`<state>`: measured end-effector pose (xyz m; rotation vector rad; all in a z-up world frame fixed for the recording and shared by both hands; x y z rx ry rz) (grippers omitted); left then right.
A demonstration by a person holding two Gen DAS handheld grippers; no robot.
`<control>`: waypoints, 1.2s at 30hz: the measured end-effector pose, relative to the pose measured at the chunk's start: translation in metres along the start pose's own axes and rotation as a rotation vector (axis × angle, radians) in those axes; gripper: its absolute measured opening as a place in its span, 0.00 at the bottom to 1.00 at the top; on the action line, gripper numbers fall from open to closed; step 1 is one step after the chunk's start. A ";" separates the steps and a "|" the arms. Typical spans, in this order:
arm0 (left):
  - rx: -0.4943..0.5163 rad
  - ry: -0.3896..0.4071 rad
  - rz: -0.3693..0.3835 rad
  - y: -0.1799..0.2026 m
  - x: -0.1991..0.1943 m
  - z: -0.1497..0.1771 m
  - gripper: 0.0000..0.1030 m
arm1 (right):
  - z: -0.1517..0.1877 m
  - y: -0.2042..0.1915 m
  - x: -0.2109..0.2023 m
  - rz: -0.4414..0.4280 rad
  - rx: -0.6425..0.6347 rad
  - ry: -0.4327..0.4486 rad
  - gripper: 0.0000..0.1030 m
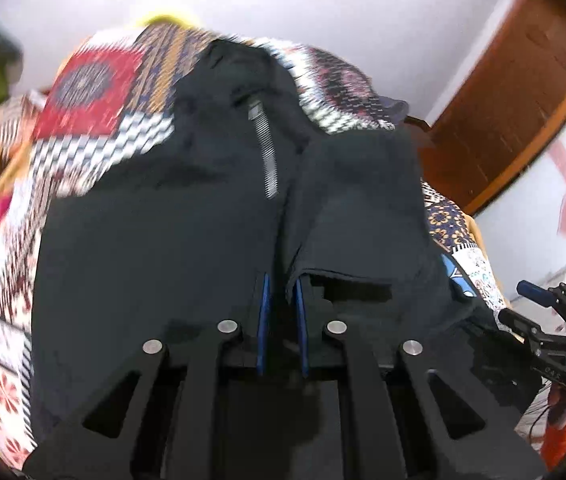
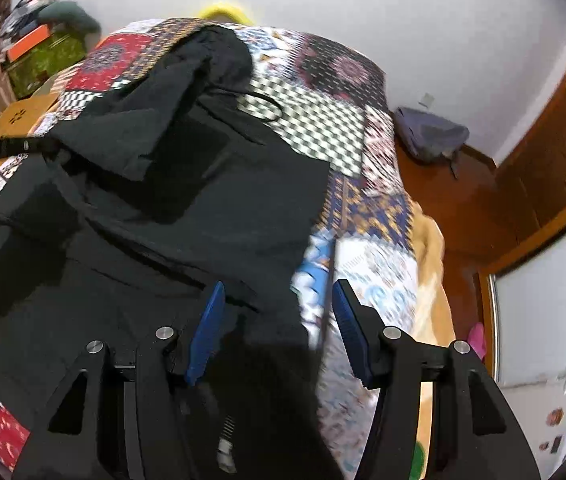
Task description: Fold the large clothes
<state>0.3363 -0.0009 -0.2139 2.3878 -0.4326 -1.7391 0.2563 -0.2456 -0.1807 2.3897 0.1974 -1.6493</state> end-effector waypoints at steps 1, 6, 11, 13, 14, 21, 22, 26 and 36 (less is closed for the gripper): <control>-0.012 -0.007 0.008 -0.006 0.002 0.004 0.15 | -0.004 -0.007 0.001 0.000 -0.013 -0.002 0.51; -0.059 -0.034 0.002 -0.034 0.019 0.030 0.36 | -0.020 -0.040 0.006 -0.010 -0.069 -0.022 0.51; -0.103 -0.046 0.052 -0.056 0.034 0.055 0.47 | -0.025 -0.059 0.015 0.000 -0.111 -0.046 0.50; -0.093 -0.025 0.057 -0.057 0.030 0.063 0.48 | -0.026 -0.061 0.020 0.005 -0.114 -0.064 0.50; -0.087 -0.020 0.047 -0.056 0.028 0.065 0.49 | -0.026 -0.063 0.023 0.004 -0.115 -0.073 0.50; -0.022 -0.011 -0.112 -0.055 0.021 0.078 0.50 | -0.028 -0.068 0.024 -0.027 -0.090 -0.084 0.51; -0.035 -0.009 -0.102 -0.057 0.019 0.079 0.50 | -0.027 -0.068 0.023 -0.028 -0.089 -0.081 0.51; -0.007 0.009 -0.139 -0.046 0.006 0.075 0.50 | -0.025 -0.067 0.018 -0.031 -0.081 -0.063 0.51; 0.282 0.079 -0.319 0.044 0.012 0.048 0.52 | -0.016 -0.040 0.014 -0.050 -0.022 -0.042 0.51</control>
Point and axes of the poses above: each gripper's, at about its wrist camera, not at the fingertips, and x roughly the way its jaws point, y to its right, z to its underside, the point moved 4 cm from there along x, roughly the way its jaws point, and after that the axes turned 13 degrees about -y, right-handed, at the moved point
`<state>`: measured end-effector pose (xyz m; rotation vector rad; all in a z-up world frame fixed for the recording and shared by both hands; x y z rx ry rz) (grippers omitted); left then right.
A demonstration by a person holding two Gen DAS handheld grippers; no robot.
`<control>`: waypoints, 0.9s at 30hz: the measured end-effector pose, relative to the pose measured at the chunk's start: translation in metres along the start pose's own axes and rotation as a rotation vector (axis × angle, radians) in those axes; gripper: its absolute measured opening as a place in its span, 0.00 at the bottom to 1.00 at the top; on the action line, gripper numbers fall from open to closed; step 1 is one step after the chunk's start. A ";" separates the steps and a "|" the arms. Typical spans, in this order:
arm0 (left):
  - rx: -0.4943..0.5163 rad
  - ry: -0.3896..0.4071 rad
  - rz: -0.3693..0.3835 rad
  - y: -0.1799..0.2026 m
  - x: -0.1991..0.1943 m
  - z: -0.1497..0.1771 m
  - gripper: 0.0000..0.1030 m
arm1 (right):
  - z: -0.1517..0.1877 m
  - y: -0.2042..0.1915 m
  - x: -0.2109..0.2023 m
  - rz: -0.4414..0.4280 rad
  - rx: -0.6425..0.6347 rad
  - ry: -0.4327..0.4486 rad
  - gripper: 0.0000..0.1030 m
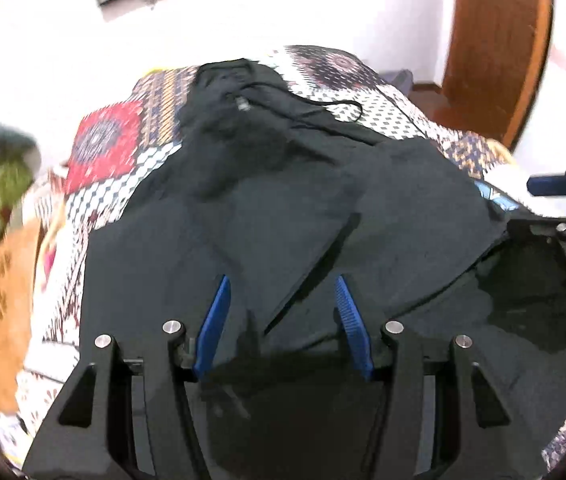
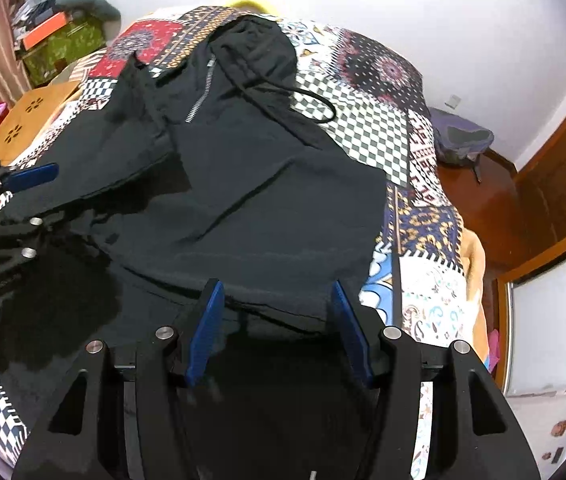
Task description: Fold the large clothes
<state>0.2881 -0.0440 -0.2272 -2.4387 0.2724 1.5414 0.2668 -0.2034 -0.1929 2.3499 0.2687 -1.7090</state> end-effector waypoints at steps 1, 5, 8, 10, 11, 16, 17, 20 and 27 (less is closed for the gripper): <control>0.019 -0.009 -0.018 0.008 0.007 -0.006 0.52 | 0.001 0.004 0.002 -0.006 0.010 -0.004 0.51; 0.022 -0.072 -0.010 0.020 0.032 -0.024 0.52 | 0.006 0.015 0.003 -0.016 0.033 -0.009 0.51; -0.004 -0.093 0.021 0.023 0.045 -0.040 0.52 | 0.010 0.020 0.008 -0.029 0.035 -0.028 0.51; -0.034 -0.088 0.014 0.022 0.049 -0.050 0.52 | 0.012 0.023 0.011 -0.025 0.040 -0.039 0.51; -0.043 -0.080 0.010 0.022 0.050 -0.053 0.52 | 0.012 0.024 0.013 -0.024 0.039 -0.044 0.51; -0.077 -0.041 0.017 0.014 0.045 -0.057 0.43 | 0.013 0.025 0.014 -0.019 0.041 -0.041 0.51; -0.075 -0.022 0.020 0.012 0.039 -0.055 0.33 | 0.012 0.025 0.013 -0.019 0.042 -0.039 0.51; -0.081 0.023 0.019 0.004 0.021 -0.053 0.21 | 0.010 0.025 0.012 -0.023 0.046 -0.031 0.51; -0.157 0.144 0.074 -0.036 -0.039 -0.054 0.17 | 0.004 0.018 0.009 -0.050 0.055 -0.021 0.51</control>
Point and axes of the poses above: each gripper's, at about its wrist camera, not at the fingertips, and x roughly the way its jaws point, y to its right, z to its underside, the point moved 4 cm from there along x, roughly the way its jaws point, and after that the axes turned 13 degrees about -y, right-handed, at the moved point
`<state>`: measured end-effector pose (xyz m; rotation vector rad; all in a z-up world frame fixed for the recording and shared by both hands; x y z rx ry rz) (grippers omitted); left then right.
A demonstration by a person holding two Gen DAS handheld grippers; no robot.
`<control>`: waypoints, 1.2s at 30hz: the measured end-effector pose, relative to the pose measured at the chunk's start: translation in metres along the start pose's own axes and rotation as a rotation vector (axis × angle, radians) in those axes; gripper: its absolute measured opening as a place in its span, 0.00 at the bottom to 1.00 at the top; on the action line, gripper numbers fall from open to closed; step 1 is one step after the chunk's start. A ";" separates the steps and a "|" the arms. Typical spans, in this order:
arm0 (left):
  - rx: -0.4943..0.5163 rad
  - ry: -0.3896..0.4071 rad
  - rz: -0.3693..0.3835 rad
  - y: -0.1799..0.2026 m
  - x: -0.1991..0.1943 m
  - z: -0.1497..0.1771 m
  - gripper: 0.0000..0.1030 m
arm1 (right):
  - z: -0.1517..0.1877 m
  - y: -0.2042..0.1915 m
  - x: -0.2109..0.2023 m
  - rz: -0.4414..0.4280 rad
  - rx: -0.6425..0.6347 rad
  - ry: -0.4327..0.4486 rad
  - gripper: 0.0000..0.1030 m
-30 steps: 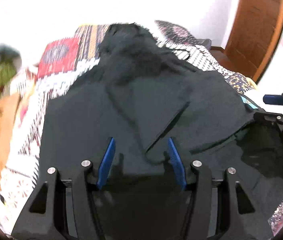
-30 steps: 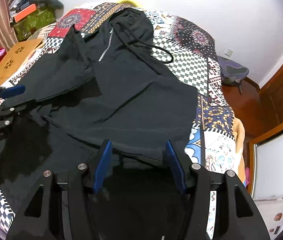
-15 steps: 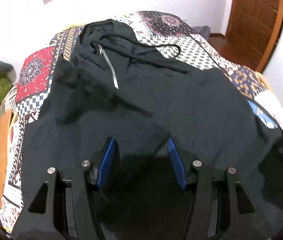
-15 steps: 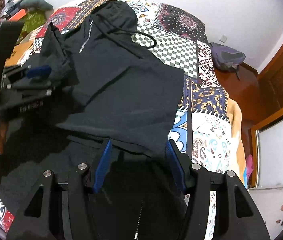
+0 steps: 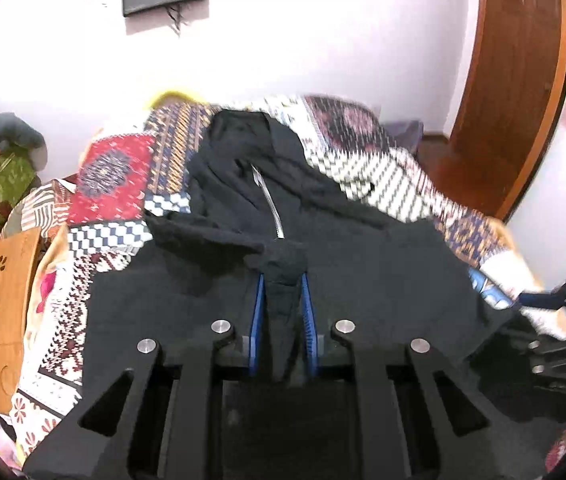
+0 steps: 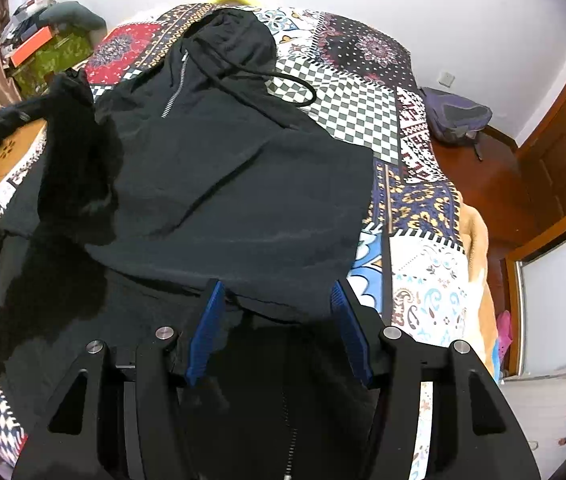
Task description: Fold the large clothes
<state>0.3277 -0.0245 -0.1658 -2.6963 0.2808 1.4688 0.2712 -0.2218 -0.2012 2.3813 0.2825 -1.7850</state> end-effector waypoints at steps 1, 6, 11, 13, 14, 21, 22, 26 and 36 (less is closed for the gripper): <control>-0.014 0.011 0.007 -0.008 -0.008 0.000 0.17 | -0.001 -0.002 -0.001 -0.006 -0.002 0.000 0.51; -0.060 0.034 -0.006 -0.050 -0.033 0.012 0.16 | -0.007 -0.015 -0.008 0.002 -0.033 0.014 0.51; -0.100 -0.008 -0.037 -0.085 -0.026 0.038 0.16 | -0.011 -0.028 -0.011 -0.004 -0.047 0.020 0.51; -0.110 -0.029 -0.058 -0.096 -0.020 0.052 0.16 | -0.011 -0.033 -0.011 -0.009 -0.054 0.016 0.51; -0.116 -0.047 -0.070 -0.103 -0.015 0.061 0.16 | -0.011 -0.036 -0.011 -0.007 -0.060 0.014 0.51; -0.171 -0.179 -0.116 -0.138 0.020 0.119 0.16 | -0.012 -0.049 -0.014 0.024 -0.094 0.008 0.51; -0.177 -0.200 -0.121 -0.143 0.025 0.126 0.16 | -0.013 -0.050 -0.014 0.022 -0.093 0.008 0.51; -0.201 -0.282 -0.075 -0.157 0.040 0.146 0.15 | -0.017 -0.055 -0.014 0.009 -0.091 -0.001 0.51; -0.116 -0.205 -0.080 -0.149 0.008 0.089 0.27 | -0.050 -0.058 -0.027 0.017 -0.082 0.045 0.51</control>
Point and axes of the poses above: each gripper's, at about its wrist camera, not at the fingertips, and x roughly the way its jaws point, y to its right, z to its underside, the point moved 4 cm from there along x, roughly the way its jaws point, and after that the axes turned 13 degrees about -y, right-handed, at the moved point
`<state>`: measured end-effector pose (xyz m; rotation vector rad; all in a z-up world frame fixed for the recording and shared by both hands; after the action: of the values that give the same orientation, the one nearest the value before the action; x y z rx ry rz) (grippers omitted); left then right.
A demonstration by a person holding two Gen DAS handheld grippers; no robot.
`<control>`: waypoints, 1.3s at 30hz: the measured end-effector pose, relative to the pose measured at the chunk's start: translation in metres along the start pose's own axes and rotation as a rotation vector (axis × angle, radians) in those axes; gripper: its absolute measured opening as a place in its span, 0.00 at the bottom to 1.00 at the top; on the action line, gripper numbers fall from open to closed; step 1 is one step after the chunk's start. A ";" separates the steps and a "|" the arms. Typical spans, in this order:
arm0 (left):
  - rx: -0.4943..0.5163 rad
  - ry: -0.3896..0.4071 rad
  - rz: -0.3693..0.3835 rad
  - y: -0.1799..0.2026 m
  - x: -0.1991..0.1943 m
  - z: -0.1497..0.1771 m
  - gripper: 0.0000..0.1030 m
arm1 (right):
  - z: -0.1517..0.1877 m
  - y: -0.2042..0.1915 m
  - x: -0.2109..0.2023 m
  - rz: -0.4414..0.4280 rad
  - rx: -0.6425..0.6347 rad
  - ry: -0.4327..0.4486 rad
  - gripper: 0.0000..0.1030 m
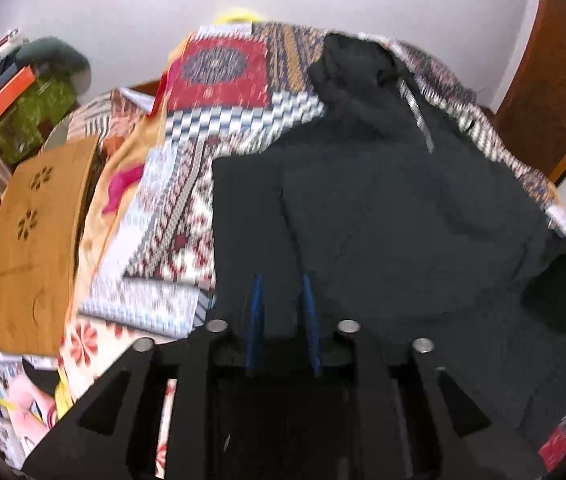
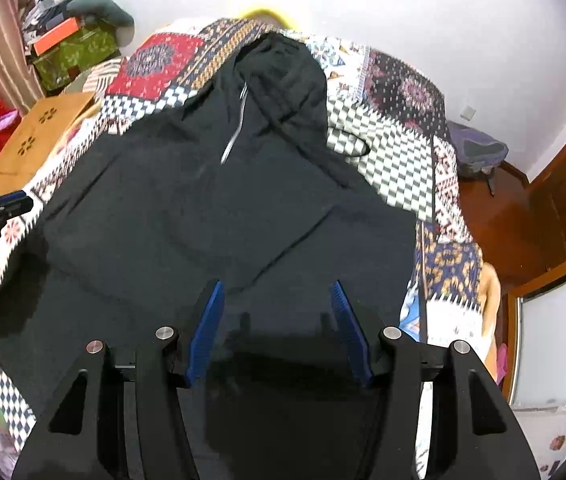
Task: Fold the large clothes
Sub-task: 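Lift the hem with both tools and fold it toward the hood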
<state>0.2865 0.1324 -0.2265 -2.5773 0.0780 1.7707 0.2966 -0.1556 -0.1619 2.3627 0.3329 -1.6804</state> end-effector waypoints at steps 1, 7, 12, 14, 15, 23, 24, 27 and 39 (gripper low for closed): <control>0.004 0.014 -0.001 0.002 -0.005 -0.007 0.36 | -0.008 0.002 -0.002 0.007 0.002 0.010 0.51; 0.034 0.094 0.030 0.020 -0.025 -0.060 0.47 | -0.051 0.011 -0.014 0.005 0.023 0.077 0.51; 0.077 0.123 0.018 0.039 -0.021 -0.110 0.50 | -0.091 0.027 -0.011 -0.036 0.092 0.112 0.51; 0.082 0.122 0.035 0.047 -0.015 -0.134 0.51 | -0.110 0.035 -0.004 -0.052 0.119 0.112 0.51; 0.082 0.122 0.036 0.050 -0.012 -0.140 0.51 | -0.118 0.038 0.000 -0.055 0.128 0.110 0.51; 0.038 0.068 0.122 0.080 0.034 -0.223 0.51 | -0.186 0.063 0.030 -0.052 0.204 0.118 0.51; 0.030 0.067 0.138 0.082 0.039 -0.231 0.51 | -0.194 0.063 0.031 -0.047 0.202 0.132 0.51; 0.007 0.077 0.118 0.083 0.059 -0.256 0.51 | -0.211 0.061 0.035 -0.019 0.189 0.160 0.51; -0.339 -0.045 0.300 0.045 0.195 -0.285 0.52 | -0.246 0.062 0.169 -0.145 0.317 -0.045 0.51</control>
<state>0.6197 0.0694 -0.3055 -2.8836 0.1889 2.1067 0.5902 -0.1293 -0.2401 2.5703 0.2513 -1.9793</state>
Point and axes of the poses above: each gripper's, at about its wrist camera, not at the fingertips, and x roughly the way its jaws point, y to its right, z to its underside, the point moved 4 cm from there along x, roughly the way its jaws point, and after that the axes turned 13 degrees about -y, right-handed, at the moved point
